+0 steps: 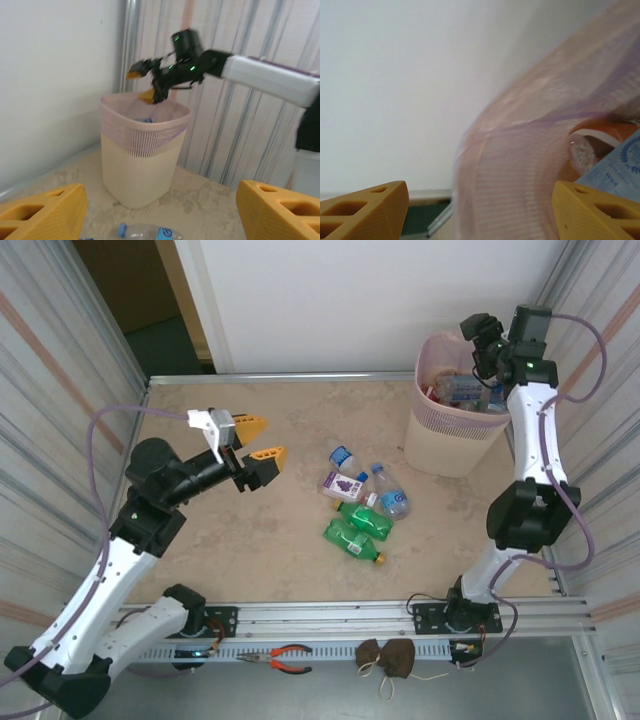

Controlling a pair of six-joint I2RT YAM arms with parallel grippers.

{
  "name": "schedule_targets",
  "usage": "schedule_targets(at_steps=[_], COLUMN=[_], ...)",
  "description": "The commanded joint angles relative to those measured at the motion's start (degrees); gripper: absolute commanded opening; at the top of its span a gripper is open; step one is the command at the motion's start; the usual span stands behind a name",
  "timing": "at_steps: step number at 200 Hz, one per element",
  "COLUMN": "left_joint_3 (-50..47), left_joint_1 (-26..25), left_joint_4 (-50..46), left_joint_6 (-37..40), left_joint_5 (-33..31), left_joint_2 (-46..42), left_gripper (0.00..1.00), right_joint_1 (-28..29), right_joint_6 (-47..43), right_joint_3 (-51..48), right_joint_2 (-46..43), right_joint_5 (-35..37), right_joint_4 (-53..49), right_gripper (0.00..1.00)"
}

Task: Put the plastic bottles in the bin

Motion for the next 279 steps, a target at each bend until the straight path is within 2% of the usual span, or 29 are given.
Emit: schedule_targets(at_steps=[1,25,81,136,167,221,279], left_joint_3=[1.5,1.4,0.7,-1.9,-1.9,-2.0,-3.0], left_joint_1=[0.3,0.7,5.5,9.1,9.6,10.1,10.3], left_joint_4=[-3.4,-4.9,-9.4,-9.5,-10.3,-11.4,-11.1], left_joint_6=[-0.3,-1.4,-8.7,-12.7,-12.7,-12.8,-13.5], left_joint_5=[-3.5,-4.8,-5.7,-3.2,-2.9,-2.7,-3.3], left_joint_2=[0.8,2.0,4.4,4.4,4.0,3.8,3.3], left_gripper=[0.78,0.78,0.76,0.75,0.75,0.75,0.75], right_joint_1=[0.8,2.9,13.8,27.8,33.0,37.1,35.9], right_joint_6=[-9.9,-17.4,-30.7,-42.5,-47.7,-49.9,-50.0], right_joint_3=[-0.7,-2.2,-7.1,-7.2,-6.5,-5.5,-9.6], right_joint_2=[-4.8,-7.9,-11.7,-8.7,-3.9,7.1,13.9], right_joint_5=[-6.3,-9.4,-5.7,9.1,15.9,25.7,26.7], right_joint_4=[-1.5,-2.4,-6.4,-16.3,-23.3,-31.8,-30.9], right_gripper=[0.73,0.72,0.71,0.68,0.67,0.61,0.51])
